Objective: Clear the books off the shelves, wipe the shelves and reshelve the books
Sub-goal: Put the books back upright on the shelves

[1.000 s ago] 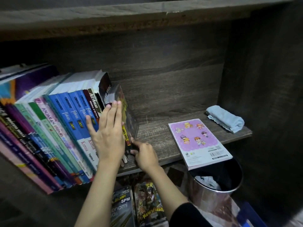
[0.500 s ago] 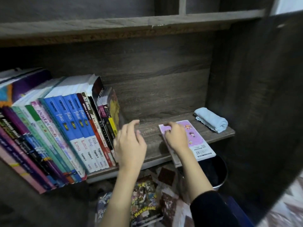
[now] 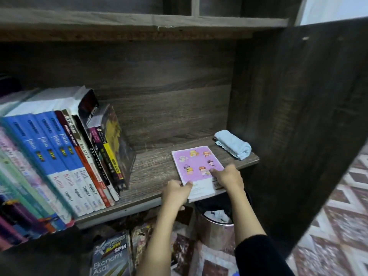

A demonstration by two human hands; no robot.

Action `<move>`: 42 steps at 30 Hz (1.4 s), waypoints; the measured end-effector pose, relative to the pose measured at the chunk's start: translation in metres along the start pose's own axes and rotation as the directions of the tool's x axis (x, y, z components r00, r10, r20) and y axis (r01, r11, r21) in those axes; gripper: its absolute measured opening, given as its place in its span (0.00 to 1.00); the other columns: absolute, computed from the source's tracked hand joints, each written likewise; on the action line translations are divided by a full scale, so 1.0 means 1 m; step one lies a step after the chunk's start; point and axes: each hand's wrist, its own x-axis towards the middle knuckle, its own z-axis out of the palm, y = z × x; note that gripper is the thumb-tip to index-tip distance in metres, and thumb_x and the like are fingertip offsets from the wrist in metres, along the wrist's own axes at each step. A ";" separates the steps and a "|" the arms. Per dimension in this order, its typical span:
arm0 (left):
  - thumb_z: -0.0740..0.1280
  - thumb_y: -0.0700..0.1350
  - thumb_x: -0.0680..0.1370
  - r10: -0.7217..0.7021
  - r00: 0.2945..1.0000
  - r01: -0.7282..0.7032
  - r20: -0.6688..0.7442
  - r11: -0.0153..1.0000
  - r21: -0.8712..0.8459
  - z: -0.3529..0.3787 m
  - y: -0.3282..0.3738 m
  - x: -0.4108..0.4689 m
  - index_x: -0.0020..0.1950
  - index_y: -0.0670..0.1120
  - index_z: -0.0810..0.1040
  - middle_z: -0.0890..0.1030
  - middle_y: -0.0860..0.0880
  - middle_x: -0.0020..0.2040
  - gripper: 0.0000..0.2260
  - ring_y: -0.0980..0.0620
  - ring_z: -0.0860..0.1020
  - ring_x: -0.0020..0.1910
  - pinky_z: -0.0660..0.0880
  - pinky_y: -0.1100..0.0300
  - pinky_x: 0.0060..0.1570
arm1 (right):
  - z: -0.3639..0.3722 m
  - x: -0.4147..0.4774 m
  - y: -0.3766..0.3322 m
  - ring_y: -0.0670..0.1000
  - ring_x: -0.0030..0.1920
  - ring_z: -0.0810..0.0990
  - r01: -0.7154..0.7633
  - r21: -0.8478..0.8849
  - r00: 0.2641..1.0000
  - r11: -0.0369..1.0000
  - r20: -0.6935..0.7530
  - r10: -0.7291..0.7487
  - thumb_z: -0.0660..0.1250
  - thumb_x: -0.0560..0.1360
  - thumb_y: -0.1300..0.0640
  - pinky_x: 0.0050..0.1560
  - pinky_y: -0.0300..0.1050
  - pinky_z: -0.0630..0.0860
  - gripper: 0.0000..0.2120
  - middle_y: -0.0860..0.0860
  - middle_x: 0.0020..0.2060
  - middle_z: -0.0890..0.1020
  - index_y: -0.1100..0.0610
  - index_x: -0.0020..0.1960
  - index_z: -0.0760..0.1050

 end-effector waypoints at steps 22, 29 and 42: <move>0.59 0.38 0.81 0.279 0.910 -0.336 -0.306 0.929 -0.154 -0.054 0.018 0.008 0.74 0.46 0.63 0.71 0.46 0.69 0.21 0.47 0.70 0.67 0.67 0.54 0.65 | -0.011 -0.047 -0.076 0.61 0.54 0.82 0.226 0.821 0.833 0.524 0.116 -0.541 0.68 0.69 0.76 0.54 0.60 0.79 0.27 0.59 0.54 0.83 0.57 0.65 0.74; 0.59 0.30 0.74 0.734 0.285 -0.591 -0.617 0.641 0.490 -0.121 0.041 -0.025 0.60 0.43 0.78 0.76 0.47 0.61 0.19 0.49 0.70 0.63 0.64 0.49 0.67 | 0.065 -0.087 -0.101 0.42 0.62 0.74 0.632 0.600 0.721 0.491 -0.222 -0.656 0.68 0.71 0.71 0.65 0.29 0.65 0.27 0.44 0.62 0.75 0.58 0.68 0.73; 0.73 0.55 0.70 0.811 0.392 -0.221 -0.435 0.542 0.811 -0.168 0.012 -0.027 0.71 0.53 0.69 0.48 0.50 0.78 0.31 0.44 0.41 0.75 0.34 0.31 0.63 | 0.149 -0.114 -0.087 0.59 0.48 0.80 0.690 0.478 0.611 0.544 0.019 -0.792 0.61 0.76 0.67 0.46 0.47 0.74 0.23 0.48 0.47 0.78 0.48 0.66 0.63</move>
